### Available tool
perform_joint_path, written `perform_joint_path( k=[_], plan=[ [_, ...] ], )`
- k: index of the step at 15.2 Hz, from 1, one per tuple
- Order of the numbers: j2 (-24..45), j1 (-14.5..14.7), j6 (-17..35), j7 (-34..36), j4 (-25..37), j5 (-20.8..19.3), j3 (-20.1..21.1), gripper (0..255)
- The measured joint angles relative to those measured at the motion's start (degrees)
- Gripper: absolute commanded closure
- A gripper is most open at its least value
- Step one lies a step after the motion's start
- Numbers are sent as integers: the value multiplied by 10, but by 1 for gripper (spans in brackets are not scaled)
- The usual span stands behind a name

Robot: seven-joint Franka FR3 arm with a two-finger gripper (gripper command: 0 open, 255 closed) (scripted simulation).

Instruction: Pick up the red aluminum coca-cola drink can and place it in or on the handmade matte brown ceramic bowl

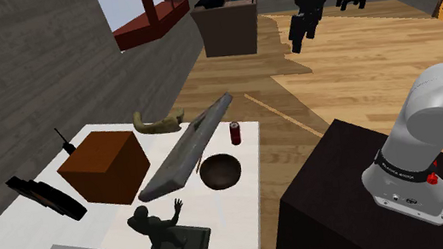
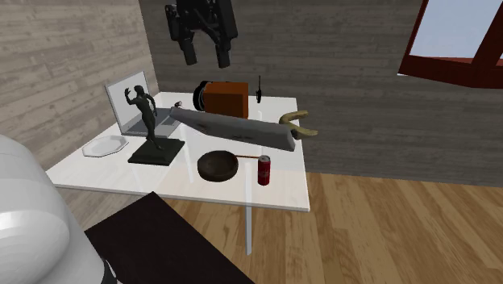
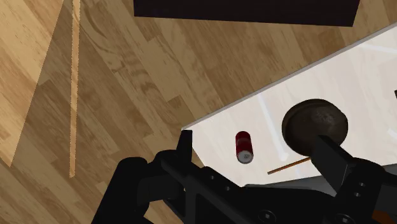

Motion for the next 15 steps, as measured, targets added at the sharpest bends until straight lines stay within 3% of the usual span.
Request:
perform_joint_path(
  k=[3,15],
  plan=[
    [13,0,27,1,-14,1,-1,0],
    [192,2,273,13,-71,7,1,0]
  ],
)
